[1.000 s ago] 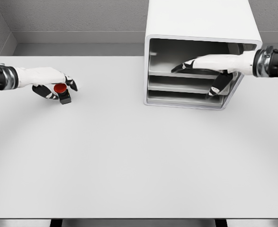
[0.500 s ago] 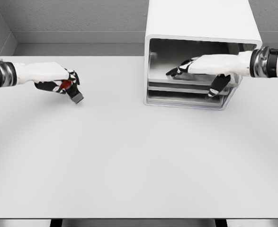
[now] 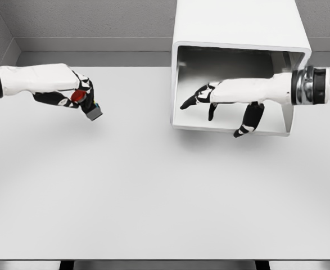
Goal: Slide open multi-storey tabletop storage cabinets and put open load switch and slide close multi-storey tabletop storage cabinets
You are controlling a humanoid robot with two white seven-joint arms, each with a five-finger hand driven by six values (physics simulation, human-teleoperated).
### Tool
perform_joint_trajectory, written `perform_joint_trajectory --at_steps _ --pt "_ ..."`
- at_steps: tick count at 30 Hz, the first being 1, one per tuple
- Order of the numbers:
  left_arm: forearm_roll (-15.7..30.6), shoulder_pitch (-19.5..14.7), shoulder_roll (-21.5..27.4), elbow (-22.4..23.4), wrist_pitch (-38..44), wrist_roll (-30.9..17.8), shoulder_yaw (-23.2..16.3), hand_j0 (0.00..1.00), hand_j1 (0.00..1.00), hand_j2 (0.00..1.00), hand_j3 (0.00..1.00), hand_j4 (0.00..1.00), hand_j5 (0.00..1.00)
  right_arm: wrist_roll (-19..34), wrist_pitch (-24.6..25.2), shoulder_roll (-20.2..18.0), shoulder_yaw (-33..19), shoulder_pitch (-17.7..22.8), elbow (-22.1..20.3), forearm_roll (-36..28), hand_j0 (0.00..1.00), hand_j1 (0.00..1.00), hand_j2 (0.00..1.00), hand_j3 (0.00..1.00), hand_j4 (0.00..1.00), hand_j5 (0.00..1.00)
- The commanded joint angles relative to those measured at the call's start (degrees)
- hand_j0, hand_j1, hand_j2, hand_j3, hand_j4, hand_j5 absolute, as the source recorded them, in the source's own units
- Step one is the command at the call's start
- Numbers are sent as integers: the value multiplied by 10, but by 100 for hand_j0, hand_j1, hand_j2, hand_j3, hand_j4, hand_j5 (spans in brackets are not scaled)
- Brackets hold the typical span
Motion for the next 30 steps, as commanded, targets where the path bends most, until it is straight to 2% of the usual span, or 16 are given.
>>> perform_joint_trajectory --at_steps 1,4,14,18,19,23,25,30 --pt "18 0 9 -26 2 0 10 41 41 41 41 41 41 -7 -49 -13 7 0 -12 46 100 100 100 100 100 100" --pt "19 1 9 -36 2 0 14 41 41 41 41 41 41 -7 -67 -34 7 -1 -12 44 100 100 100 100 100 100" --pt "51 -4 8 -70 2 1 28 41 41 41 41 41 41 -7 -129 -54 7 11 -37 43 100 100 100 100 100 100" --pt "52 -7 3 -94 2 4 37 41 41 41 41 41 41 -7 -129 -80 7 15 -35 15 100 100 100 100 100 100" --pt "52 -8 2 -95 2 4 37 41 41 41 41 41 41 -7 -121 -91 7 20 -34 -7 100 100 100 100 100 100" --pt "52 -11 -4 -111 2 4 38 41 41 41 41 41 41 -7 -2 -96 7 27 -34 -14 100 100 100 100 100 100" --pt "51 -12 -13 -112 2 4 38 41 41 41 41 41 41 -7 25 -97 7 27 -34 -15 100 100 100 100 100 100" --pt "51 -14 -26 -117 2 4 37 41 41 41 41 41 41 -7 26 -108 7 36 -37 -12 100 100 100 100 100 100"
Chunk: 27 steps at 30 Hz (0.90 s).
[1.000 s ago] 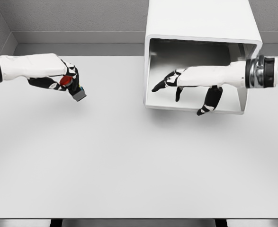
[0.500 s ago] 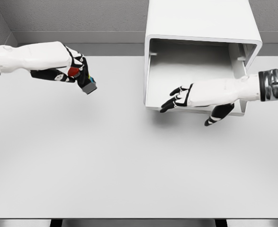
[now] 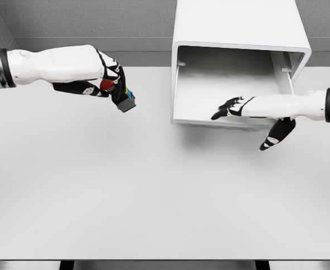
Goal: Slide open multi-storey tabletop storage cabinets and put open load switch and slide close multi-storey tabletop storage cabinets
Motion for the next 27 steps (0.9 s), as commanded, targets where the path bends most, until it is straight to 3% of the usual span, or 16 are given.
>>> perform_joint_trajectory --at_steps 1,10,14,27 --pt "3 0 -4 -2 1 0 1 41 41 41 41 41 41 1 2 -7 0 0 -2 2 100 100 100 100 100 100" --pt "3 -21 -6 1 1 0 0 41 41 41 41 41 41 1 -103 -15 0 3 -14 4 100 100 100 100 100 100" --pt "-2 -20 -40 1 1 0 0 41 41 41 41 41 41 1 -153 -23 0 3 -14 2 100 100 100 100 100 100" --pt "-45 -40 -123 2 1 -1 -1 41 41 41 41 41 41 1 -153 -64 -1 13 -19 -23 100 100 100 100 100 100"
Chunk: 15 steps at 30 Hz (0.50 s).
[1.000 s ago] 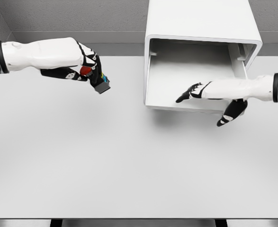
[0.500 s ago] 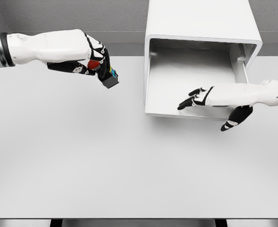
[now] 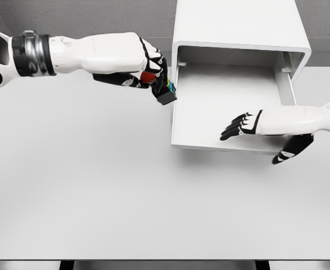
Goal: Slide open multi-storey tabletop storage cabinets and put open load switch and slide close multi-storey tabletop storage cabinets
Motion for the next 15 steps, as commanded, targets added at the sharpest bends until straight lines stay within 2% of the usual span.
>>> perform_joint_trajectory --at_steps 1,4,8,15 --pt "-8 0 -25 1 2 -1 -1 41 41 41 41 41 41 0 1 -8 0 0 -5 -6 100 100 100 100 100 100" --pt "-32 -4 -64 10 2 -3 -2 41 41 41 41 41 41 0 1 -15 1 1 -6 -6 100 100 100 100 100 100" --pt "-63 -4 -116 48 2 -4 -4 41 41 41 41 41 41 0 1 -22 1 1 -7 -6 100 100 100 100 100 100" --pt "-125 -4 -187 123 2 -4 -9 42 42 42 42 42 42 -47 1 -30 1 -2 -10 -5 100 100 100 100 100 100"
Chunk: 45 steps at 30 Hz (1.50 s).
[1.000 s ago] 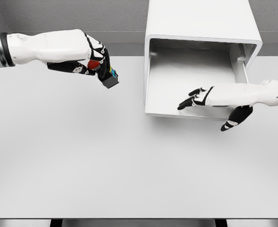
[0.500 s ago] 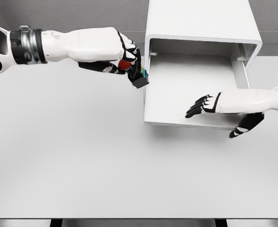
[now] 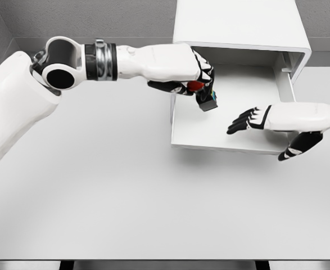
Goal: Slide open multi-storey tabletop storage cabinets and put open load switch and slide close multi-storey tabletop storage cabinets
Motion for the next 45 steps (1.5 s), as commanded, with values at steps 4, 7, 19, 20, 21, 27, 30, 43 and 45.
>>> perform_joint_trajectory --at_steps 4,7,19,20,21,27,30,43,45 --pt "-22 1 -28 28 2 1 0 60 60 60 60 60 60 -12 2 -5 -1 0 -1 -3 100 100 100 100 100 100" --pt "-20 2 -28 28 2 1 0 100 100 100 100 100 100 -12 2 -7 -1 1 -1 -3 100 100 100 100 100 100" --pt "59 -3 40 -50 2 1 6 100 100 100 100 100 100 -17 2 -9 0 6 -1 -3 100 100 100 100 100 100" --pt "89 -3 73 -80 2 1 6 100 100 100 100 100 100 -17 2 -7 0 14 -1 -3 100 100 100 100 100 100" --pt "111 -4 102 -110 2 1 8 100 100 100 100 100 100 -17 2 -4 0 18 -1 -3 100 100 100 100 100 100" --pt "199 13 246 -182 2 2 10 100 100 100 100 100 100 -15 2 10 -1 26 -1 -2 100 100 100 100 100 100" --pt "211 22 271 -182 2 3 9 100 100 100 100 100 100 -10 2 24 -1 26 0 5 100 100 100 100 100 100" --pt "211 62 316 -182 2 6 20 100 100 100 100 100 100 -8 2 34 -8 17 0 102 100 100 100 100 100 100" --pt "211 63 316 -182 2 6 21 100 100 100 100 100 100 -7 2 38 -13 17 0 109 100 100 100 100 100 100"
